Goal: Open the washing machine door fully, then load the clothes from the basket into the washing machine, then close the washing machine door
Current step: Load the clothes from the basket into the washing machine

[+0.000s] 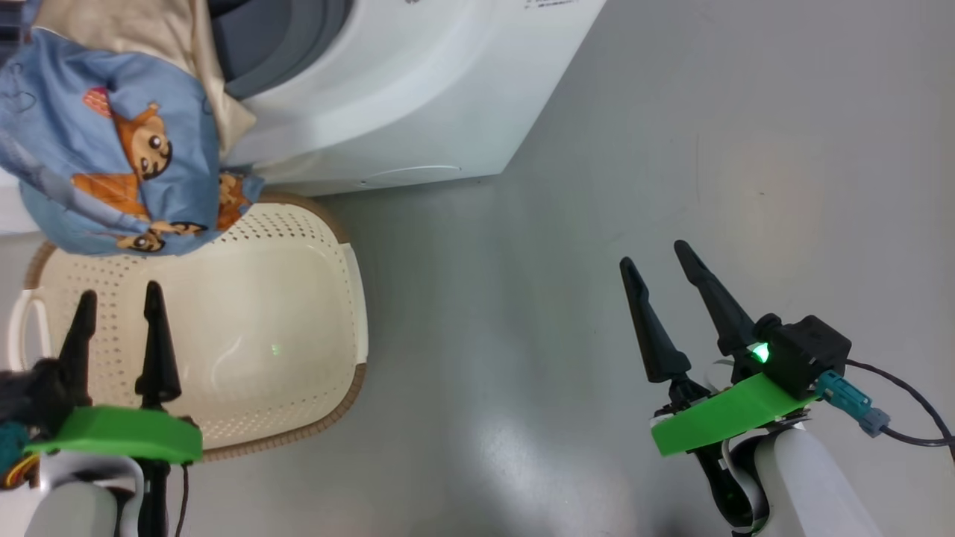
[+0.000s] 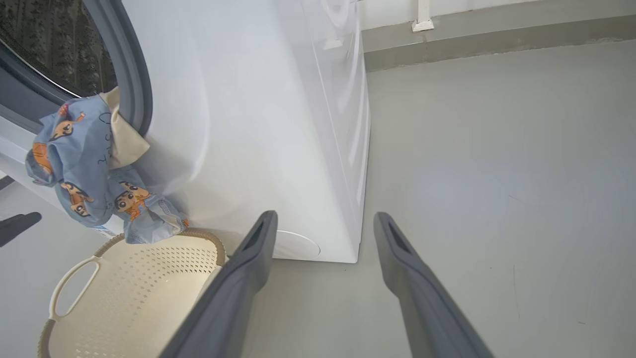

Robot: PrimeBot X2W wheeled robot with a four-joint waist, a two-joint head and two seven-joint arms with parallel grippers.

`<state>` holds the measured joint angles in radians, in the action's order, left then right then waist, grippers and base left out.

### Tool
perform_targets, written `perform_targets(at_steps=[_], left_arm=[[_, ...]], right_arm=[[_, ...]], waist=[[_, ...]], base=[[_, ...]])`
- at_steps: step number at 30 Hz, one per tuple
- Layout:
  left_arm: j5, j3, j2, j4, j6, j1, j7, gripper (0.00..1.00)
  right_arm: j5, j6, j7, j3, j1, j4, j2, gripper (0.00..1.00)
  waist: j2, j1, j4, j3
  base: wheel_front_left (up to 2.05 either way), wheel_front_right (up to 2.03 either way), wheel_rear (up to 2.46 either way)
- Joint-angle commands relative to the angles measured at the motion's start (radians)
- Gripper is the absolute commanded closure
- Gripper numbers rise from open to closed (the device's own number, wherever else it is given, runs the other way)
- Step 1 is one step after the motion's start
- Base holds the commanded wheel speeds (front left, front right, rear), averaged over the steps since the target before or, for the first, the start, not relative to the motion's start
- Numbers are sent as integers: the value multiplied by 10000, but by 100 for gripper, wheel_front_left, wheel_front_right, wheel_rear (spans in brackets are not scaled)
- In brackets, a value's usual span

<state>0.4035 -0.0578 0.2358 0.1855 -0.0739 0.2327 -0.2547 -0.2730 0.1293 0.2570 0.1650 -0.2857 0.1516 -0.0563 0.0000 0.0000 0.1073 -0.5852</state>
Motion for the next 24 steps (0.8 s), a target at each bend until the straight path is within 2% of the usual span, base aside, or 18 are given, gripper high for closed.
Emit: perform_targets(at_steps=[1, 13, 24], left_arm=[[78, 283, 235, 10, 61, 212, 33, 0], [218, 33, 485, 2383, 689, 2439, 124, 0], [589, 228, 662, 4212, 1194, 4286, 29, 0]], right_arm=[[179, 14, 48, 295, 201, -231, 61, 0], [83, 14, 48, 435, 16, -246, 61, 0], [-43, 14, 48, 524, -111, -302, 61, 0]], waist=[[0, 0, 72, -78], [0, 0, 385, -527], [0, 0, 675, -976]], base=[[0, 0, 0], [0, 0, 0], [0, 0, 0]])
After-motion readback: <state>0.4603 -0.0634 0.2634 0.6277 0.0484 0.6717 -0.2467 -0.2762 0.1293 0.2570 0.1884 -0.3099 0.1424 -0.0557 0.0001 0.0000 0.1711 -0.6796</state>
